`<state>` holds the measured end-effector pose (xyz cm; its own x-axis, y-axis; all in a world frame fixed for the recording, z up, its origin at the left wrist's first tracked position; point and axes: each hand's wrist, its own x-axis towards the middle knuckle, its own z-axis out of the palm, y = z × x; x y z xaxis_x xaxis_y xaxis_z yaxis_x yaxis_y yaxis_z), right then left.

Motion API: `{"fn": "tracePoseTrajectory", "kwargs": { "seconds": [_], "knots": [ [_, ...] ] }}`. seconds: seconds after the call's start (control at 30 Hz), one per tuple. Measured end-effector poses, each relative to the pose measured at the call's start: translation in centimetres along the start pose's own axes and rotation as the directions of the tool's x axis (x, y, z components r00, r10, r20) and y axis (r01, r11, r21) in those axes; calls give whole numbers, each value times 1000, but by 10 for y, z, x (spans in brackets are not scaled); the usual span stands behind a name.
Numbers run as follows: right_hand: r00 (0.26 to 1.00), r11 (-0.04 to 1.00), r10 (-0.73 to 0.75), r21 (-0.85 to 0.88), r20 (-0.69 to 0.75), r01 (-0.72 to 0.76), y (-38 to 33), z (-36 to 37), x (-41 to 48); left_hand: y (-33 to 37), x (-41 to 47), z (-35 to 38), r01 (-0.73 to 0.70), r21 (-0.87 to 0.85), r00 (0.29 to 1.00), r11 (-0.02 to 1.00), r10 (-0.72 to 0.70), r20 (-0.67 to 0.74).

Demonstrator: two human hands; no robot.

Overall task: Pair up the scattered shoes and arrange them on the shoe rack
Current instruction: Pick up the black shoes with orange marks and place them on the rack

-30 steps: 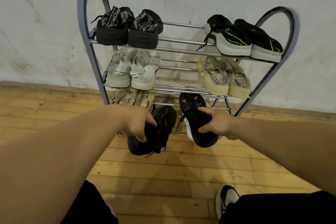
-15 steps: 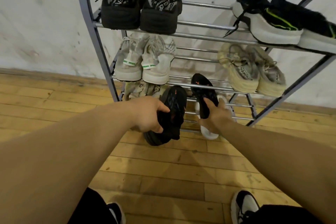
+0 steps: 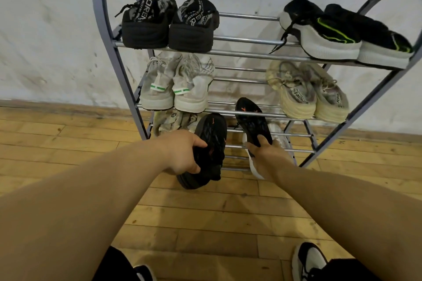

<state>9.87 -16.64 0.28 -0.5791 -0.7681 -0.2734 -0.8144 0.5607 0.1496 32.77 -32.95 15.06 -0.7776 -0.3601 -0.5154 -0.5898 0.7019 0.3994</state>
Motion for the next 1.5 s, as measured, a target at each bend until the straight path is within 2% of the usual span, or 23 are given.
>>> {"fn": "tracePoseTrajectory", "kwargs": {
  "seconds": [0.1, 0.4, 0.8, 0.93, 1.0, 1.07, 1.17, 1.23, 1.3, 1.43, 1.5],
  "knots": [
    [999, 1000, 27, 1, -27, -27, 7, 0, 0, 4, 2, 2, 1, 4, 1000, 1000, -1, -2],
    [967, 967, 255, -28, 20, -254, 65, -8, 1, 9, 7, 5, -16, -44, 1000, 999, 16, -5],
    [927, 929, 369, -44, 69, -367, 87, -9, -5, 20, 16, 9, -25, -86, 1000, 996, 24, -13],
    [893, 897, 430, -176, 135, -406, 65, -21, -10, 21, 17, 10, -6, -127, 999, 992, 1, -38],
    [905, 903, 390, -264, 170, -340, 45, -31, -18, 22, 18, 11, 9, -137, 999, 991, -15, -42],
    [938, 946, 223, -290, 266, -143, 26, -45, -32, 26, 18, 11, 19, -125, 999, 992, -25, -40],
    [886, 972, -32, -192, 462, 135, 13, -79, -56, 34, 19, 15, 13, -126, 999, 992, -19, -50],
    [871, 983, -106, -83, 480, 166, 16, -111, -78, 41, 21, 21, 16, -149, 998, 989, -24, -53],
    [864, 979, -147, -55, 481, 197, 29, -132, -101, 48, 26, 29, 27, -184, 998, 983, -37, -50],
    [849, 992, -82, -39, 522, 119, 72, -128, -131, 66, 38, 43, 24, -225, 996, 974, -42, -76],
    [872, 999, -37, -3, 487, 44, 92, -118, -131, 77, 47, 50, 2, -281, 995, 960, -29, -93]
  ]
}}
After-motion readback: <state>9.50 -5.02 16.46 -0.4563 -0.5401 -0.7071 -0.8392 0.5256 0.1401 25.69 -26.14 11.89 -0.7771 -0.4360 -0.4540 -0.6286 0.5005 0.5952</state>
